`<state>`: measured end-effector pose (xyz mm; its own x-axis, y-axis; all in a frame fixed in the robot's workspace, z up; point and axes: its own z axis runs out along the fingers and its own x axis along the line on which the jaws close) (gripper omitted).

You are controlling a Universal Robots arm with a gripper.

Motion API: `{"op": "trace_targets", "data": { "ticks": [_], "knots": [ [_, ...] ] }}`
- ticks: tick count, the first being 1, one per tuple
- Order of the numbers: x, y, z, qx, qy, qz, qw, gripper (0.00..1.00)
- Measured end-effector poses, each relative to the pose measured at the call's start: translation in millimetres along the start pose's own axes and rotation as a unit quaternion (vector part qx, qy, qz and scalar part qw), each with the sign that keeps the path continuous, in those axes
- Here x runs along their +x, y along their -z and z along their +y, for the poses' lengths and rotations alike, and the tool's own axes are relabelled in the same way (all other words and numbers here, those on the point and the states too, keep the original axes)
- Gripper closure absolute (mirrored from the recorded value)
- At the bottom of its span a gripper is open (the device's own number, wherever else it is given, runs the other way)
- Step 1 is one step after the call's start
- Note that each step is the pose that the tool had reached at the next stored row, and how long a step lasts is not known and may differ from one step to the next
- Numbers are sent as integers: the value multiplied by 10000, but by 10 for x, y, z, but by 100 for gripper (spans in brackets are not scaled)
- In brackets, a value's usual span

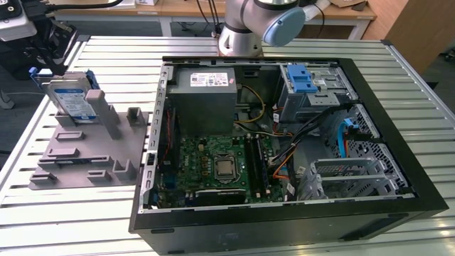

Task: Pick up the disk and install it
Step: 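Reach for the disk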

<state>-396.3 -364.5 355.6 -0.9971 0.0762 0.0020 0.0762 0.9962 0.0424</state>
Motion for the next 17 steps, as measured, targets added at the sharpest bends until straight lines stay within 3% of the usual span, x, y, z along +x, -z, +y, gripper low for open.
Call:
{"op": "trace_targets", "data": {
  "ticks": [3,5,15,17],
  "knots": [
    [22,0,-2,0,0,0,10000,89],
    [135,0,-10,0,0,0,10000,89],
    [140,0,-10,0,0,0,10000,89],
    [147,-1,16,-1,-1,-1,10000,89]
  ]
}}
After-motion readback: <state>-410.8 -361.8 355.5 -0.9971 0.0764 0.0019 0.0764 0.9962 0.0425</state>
